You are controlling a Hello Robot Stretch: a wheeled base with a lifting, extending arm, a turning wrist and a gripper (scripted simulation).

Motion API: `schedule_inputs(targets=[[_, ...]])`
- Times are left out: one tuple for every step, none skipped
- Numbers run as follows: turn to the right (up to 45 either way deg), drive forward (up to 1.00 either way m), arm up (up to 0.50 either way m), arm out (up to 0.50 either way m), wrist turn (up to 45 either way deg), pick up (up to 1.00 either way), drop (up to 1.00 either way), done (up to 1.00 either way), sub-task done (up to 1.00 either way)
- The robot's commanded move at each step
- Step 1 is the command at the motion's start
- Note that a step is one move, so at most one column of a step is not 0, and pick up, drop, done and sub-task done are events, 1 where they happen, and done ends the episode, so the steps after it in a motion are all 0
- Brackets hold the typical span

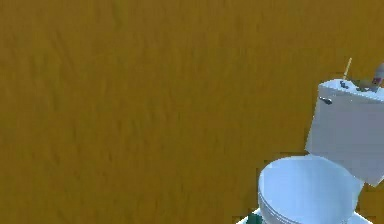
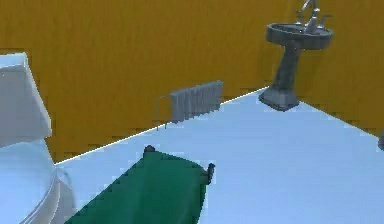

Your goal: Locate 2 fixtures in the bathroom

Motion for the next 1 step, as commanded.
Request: schedule_inputs(targets=[[39.0,0.00,0.00,0.00,0.0,0.00,0.00,0.00,0.00]])
